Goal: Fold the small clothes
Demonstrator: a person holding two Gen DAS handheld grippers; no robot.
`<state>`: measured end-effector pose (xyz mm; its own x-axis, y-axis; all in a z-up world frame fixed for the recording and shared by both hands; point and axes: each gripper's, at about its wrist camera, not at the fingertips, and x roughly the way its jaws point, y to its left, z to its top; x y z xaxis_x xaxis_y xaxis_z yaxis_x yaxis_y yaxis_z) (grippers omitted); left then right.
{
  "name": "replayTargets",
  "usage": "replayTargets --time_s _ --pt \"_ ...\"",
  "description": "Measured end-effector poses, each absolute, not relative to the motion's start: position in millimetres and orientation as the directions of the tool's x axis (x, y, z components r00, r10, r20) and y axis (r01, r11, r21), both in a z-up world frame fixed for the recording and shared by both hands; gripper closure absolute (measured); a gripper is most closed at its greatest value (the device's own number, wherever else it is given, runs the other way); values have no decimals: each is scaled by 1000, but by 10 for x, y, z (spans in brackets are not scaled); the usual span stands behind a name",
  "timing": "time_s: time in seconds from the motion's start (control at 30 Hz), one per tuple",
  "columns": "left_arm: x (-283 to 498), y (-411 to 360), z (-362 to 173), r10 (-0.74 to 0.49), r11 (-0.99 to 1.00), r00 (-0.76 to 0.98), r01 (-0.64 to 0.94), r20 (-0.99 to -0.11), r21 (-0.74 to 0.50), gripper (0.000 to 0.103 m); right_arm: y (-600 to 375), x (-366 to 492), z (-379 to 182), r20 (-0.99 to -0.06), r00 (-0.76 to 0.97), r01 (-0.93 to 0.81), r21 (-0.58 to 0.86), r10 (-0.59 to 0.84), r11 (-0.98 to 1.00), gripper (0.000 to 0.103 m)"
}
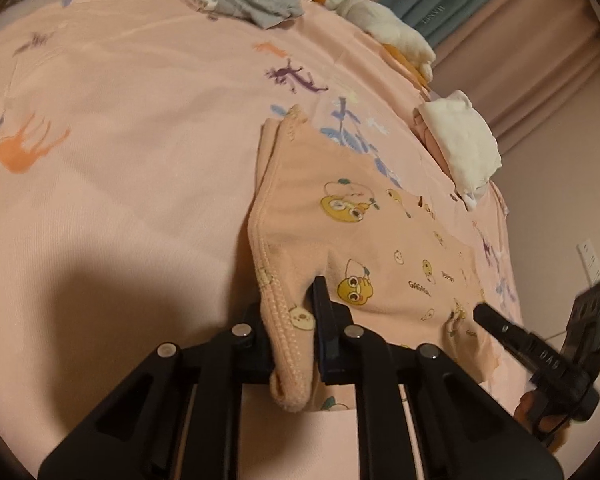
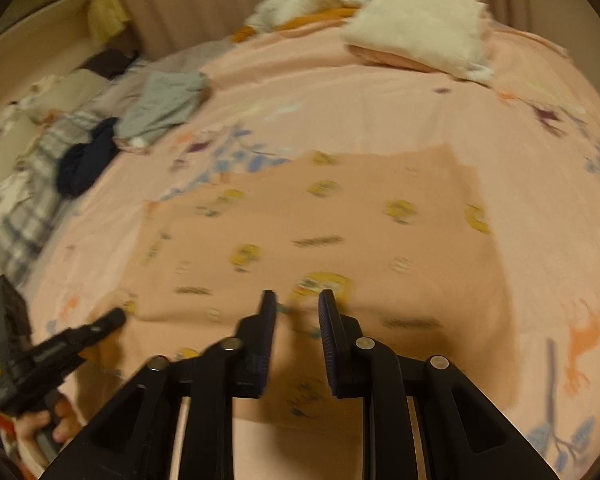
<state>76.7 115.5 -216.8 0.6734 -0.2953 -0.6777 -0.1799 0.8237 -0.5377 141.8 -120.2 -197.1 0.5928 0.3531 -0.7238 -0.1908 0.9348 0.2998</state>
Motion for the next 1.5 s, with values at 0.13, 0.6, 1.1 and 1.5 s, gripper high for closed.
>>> replayTargets --time_s 0.13,0.6,1.1,1.5 --pt "761 1166 -2094 -298 826 700 -151 -649 -543 90 -1016 1586 -1983 -693 549 -290 367 468 884 82" --pt "791 1020 -1903 -332 838 733 -59 -594 -542 91 -926 1654 -2201 -745 515 -249 344 424 906 85" --pt "922 589 -1761 -435 799 729 44 -528 -599 92 -1126 1708 -2362 -698 477 -283 453 534 845 87" --pt "1221 -344 -1798 -589 749 628 189 -508 -635 92 -1986 1533 -2317 -613 534 -165 600 582 783 87"
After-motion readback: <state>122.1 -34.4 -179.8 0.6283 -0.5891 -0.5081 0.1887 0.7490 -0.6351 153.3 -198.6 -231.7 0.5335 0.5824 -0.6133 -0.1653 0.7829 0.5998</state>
